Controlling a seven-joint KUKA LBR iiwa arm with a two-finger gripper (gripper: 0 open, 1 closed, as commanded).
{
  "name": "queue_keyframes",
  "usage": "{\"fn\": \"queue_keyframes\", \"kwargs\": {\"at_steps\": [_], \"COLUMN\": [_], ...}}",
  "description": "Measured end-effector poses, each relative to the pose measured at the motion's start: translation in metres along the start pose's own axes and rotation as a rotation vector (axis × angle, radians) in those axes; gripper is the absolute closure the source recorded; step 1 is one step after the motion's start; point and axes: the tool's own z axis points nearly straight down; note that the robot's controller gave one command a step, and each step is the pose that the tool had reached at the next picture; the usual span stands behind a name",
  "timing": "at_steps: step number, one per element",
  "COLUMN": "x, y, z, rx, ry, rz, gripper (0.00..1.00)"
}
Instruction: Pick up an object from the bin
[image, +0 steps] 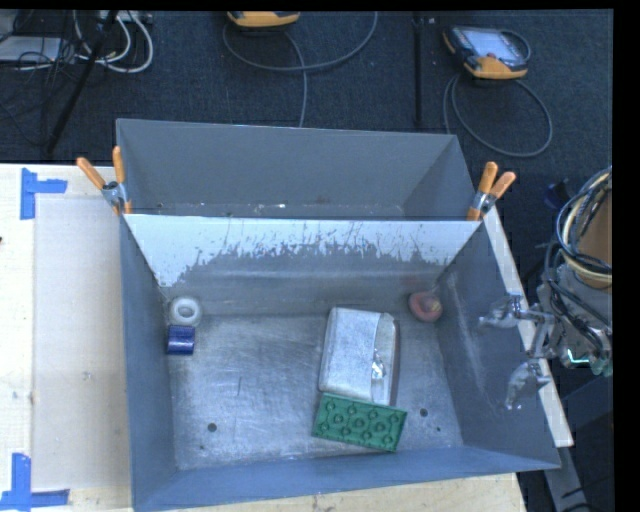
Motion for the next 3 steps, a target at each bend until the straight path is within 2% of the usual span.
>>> {"fn": "queue_keyframes", "kwargs": {"at_steps": [1,2,3], "x": [-0.007,-0.002,0.002], "y": [0.154,0.163,0.168], "z": [0.136,0.129,0.129], "rx": [0.015,0.008,0.006], "ry": [-0.04,-0.025,-0.026], "rz": [-0.096,-0.018,0.076], "gripper": [0.0,0.0,0.0]}}
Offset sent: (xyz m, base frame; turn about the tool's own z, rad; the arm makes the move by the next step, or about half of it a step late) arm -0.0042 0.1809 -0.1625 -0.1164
